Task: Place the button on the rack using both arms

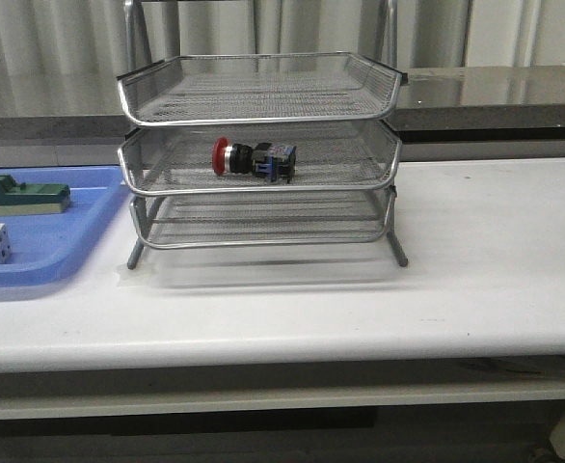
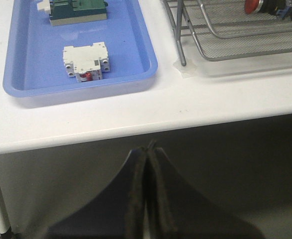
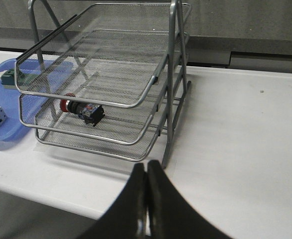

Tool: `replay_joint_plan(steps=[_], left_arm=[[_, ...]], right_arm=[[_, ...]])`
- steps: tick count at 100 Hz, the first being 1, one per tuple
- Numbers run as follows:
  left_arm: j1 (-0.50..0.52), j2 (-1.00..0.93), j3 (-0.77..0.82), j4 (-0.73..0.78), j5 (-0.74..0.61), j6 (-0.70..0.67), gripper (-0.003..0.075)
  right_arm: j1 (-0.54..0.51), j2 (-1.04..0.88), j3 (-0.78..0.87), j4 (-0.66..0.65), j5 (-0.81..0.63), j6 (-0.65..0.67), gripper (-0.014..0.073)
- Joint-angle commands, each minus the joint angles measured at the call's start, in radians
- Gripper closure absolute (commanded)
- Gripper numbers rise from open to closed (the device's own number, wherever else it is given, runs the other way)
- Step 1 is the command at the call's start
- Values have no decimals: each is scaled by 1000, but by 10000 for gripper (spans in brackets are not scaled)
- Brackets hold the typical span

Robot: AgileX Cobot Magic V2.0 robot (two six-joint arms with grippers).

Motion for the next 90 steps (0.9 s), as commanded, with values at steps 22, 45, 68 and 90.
replay_joint_plan(steps=[22, 45, 68, 90], left_arm=[[2, 8, -27, -14, -64, -8, 741], [2, 8, -27, -14, -64, -8, 741], [2, 8, -27, -14, -64, -8, 741], [2, 8, -27, -14, -64, -8, 741]], right_arm=[[-7, -5, -24, 0, -85, -8, 654], [-5, -67, 3, -315, -95, 277, 654], [-5, -186, 156, -548, -246, 521, 654], [-5, -342, 367, -575, -424, 535, 654]])
